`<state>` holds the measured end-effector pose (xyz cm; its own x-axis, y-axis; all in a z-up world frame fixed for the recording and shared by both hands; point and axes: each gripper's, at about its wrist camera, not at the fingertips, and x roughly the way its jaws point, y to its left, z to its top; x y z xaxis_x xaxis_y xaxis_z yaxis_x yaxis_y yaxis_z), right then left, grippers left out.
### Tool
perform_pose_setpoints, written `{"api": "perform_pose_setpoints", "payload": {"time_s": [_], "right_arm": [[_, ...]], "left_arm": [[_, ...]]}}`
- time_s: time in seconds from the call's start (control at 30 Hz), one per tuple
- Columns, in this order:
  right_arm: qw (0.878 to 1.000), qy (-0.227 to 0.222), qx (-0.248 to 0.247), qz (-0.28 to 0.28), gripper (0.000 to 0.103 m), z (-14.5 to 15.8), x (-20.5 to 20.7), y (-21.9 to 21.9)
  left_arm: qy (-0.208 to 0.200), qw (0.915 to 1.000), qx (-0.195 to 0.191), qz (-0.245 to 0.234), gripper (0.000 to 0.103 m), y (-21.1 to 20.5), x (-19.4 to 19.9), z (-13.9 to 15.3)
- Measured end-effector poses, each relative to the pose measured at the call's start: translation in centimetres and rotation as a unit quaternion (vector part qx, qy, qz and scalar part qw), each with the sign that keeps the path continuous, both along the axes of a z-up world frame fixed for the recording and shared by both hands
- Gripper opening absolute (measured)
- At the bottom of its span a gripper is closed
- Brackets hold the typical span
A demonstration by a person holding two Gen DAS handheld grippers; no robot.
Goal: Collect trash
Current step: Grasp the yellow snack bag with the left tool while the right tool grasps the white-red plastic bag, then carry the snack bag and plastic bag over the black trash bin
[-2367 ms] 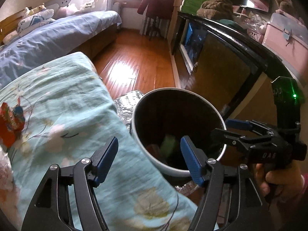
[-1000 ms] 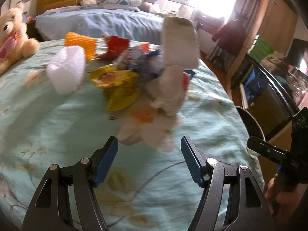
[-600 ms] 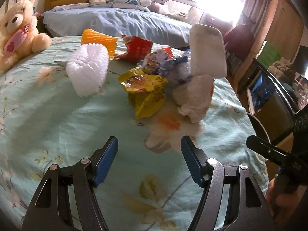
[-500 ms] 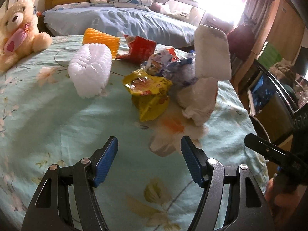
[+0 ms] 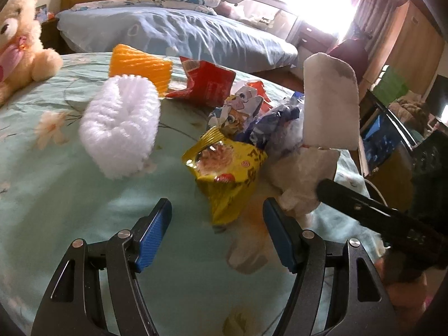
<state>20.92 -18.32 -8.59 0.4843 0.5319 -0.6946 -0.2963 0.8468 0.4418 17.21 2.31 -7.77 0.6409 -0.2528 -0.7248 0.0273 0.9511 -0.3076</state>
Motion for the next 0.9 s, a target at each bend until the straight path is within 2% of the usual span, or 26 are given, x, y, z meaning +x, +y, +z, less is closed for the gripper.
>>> {"api": "perform_pose_setpoints", "payload": {"time_s": [0.07, 0.13, 0.2, 0.33, 0.63, 0.9], "right_arm": [[1.0, 0.006, 0.003, 0.007, 0.057, -0.3, 0.5, 0.5], [1.0, 0.007, 0.0, 0.006, 0.037, -0.4, 0.5, 0.6], [1.0, 0.008, 0.002, 0.006, 0.031, -0.4, 0.1, 0.4], [1.0, 0.009, -0.002, 0.006, 0.025, -0.2, -1.2, -0.4], [1.0, 0.012, -0.002, -0.014, 0.024, 0.3, -4.9, -3.9], [0.999, 0.011, 0.005, -0.042, 0.024, 0.5, -7.4, -6.9]], "left_arm": [[0.002, 1.0, -0.003, -0.008, 0.063, -0.2, 0.5, -0.1], [0.002, 0.9997, -0.006, -0.022, 0.032, -0.6, 0.7, -0.2], [0.006, 0.9994, -0.003, -0.035, 0.018, -1.1, 0.8, -0.3], [-0.015, 0.9992, 0.005, -0.037, 0.017, -1.5, -0.4, 0.4], [-0.017, 0.9989, -0.001, -0.044, 0.017, -3.1, -4.2, 0.7], [-0.019, 0.9971, -0.006, -0.073, 0.017, -5.7, -6.2, 1.3]]}}
